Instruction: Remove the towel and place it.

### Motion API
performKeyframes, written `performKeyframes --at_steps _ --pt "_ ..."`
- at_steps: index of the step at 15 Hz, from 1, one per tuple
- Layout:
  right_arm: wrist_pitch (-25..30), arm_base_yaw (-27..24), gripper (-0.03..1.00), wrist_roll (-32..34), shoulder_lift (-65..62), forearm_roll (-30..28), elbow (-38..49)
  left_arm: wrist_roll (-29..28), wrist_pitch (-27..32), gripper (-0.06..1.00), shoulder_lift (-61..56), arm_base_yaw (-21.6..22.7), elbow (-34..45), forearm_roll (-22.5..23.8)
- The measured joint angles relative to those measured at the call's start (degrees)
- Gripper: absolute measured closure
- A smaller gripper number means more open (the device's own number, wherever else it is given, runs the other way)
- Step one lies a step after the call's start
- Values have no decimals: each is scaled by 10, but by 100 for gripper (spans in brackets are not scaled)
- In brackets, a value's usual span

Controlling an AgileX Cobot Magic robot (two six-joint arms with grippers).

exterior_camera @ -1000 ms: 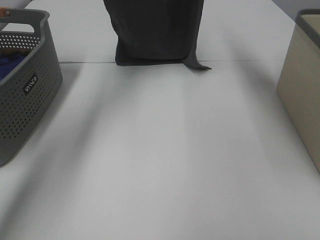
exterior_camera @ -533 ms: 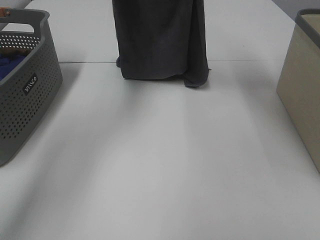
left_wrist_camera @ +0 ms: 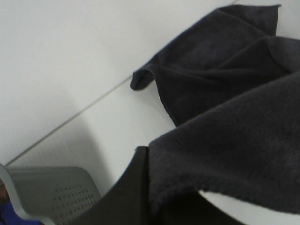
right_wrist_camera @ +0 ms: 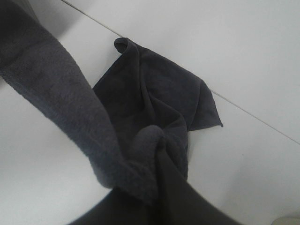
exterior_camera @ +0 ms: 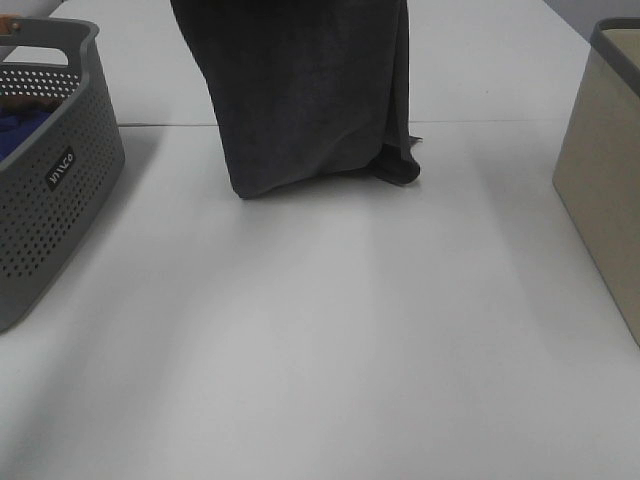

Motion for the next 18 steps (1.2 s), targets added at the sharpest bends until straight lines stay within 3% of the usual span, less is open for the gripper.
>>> performKeyframes --at_steps 3,5,7,13,18 --pt "1 0 96 -1 -43 42 76 -6 1 94 -121 0 182 -10" --pt "1 0 96 -2 -111 53 200 -6 1 94 -230 0 333 -24" --pt "0 1 96 -3 -172 52 296 -6 -1 94 -313 -1 430 -36" --pt "-4 4 96 -5 -323 62 453 -1 -12 94 -450 -7 602 -108" --pt "-5 5 96 21 -403 62 557 3 -16 94 -475 -25 665 -156"
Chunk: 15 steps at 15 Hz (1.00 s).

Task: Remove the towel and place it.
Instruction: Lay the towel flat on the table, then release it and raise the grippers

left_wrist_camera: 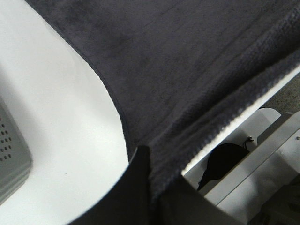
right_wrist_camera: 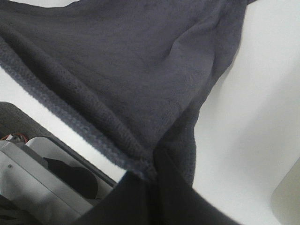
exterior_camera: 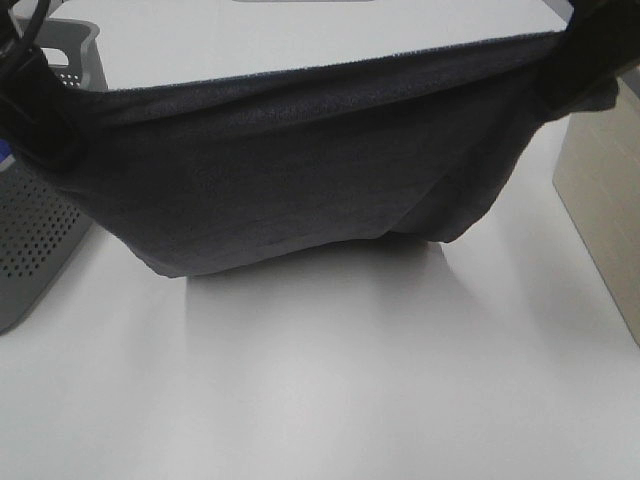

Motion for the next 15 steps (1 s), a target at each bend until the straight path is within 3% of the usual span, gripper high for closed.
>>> performKeyframes --at_steps 5,9,15 --pt "-9 1 96 38 -69 21 102 3 -8 94 -40 -9 88 -39" --pt "-9 1 96 59 -118 30 192 4 -7 94 -41 -68 135 -35" --pt "-11 1 96 69 -127 67 300 2 -8 94 -41 -75 212 -87"
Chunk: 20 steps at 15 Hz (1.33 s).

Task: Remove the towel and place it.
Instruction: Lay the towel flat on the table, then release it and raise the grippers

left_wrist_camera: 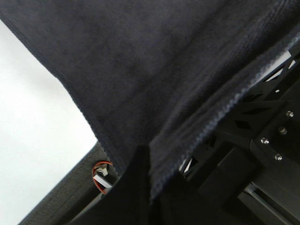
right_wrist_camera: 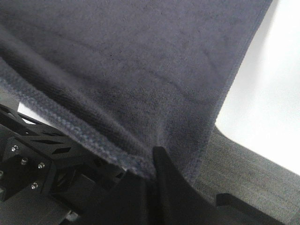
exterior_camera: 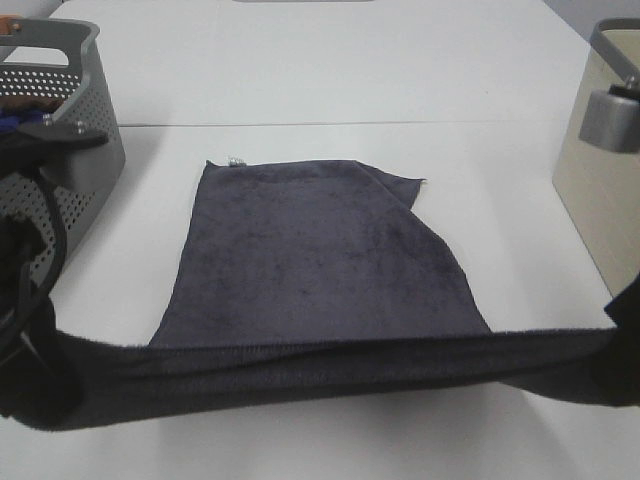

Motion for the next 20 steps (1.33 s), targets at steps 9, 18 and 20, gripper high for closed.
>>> performKeyframes --at_steps 9,18,20 --pt "5 0 96 -5 9 40 88 -1 -2 94 66 -78 80 -38" --pt "7 -5 96 -74 174 21 90 -17 -53 94 151 -78 82 -58" --pt "-5 -5 96 -92 213 23 90 -17 -62 94 164 -78 83 -65"
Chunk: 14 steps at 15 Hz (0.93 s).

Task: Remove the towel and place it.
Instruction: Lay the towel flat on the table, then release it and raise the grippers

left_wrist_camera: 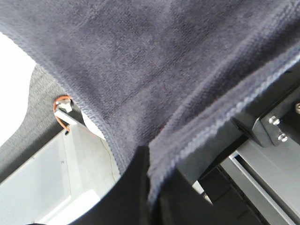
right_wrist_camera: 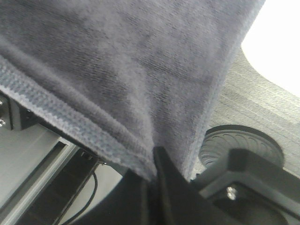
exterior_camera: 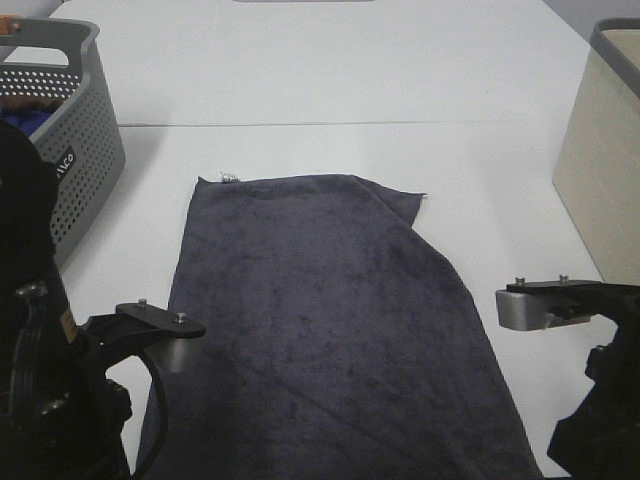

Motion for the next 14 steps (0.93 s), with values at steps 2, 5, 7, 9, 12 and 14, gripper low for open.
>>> performKeyframes --at_steps 2,5,7,9,12,14 --pt "-15 0 96 -29 45 25 0 10 0 94 30 0 0 -9" --pt "-33 0 96 -60 107 47 -1 23 -1 94 74 0 -2 -34" --pt "-34 0 95 -61 120 59 -1 25 -1 94 79 0 -9 -47" --pt "-34 0 93 -76 123 74 -1 25 -2 94 79 0 -10 -50" --pt "-45 0 91 -77 123 78 -1 25 -16 94 79 0 -10 -69" --pt "-49 0 87 -84 123 78 -1 26 -29 88 79 0 -10 -79"
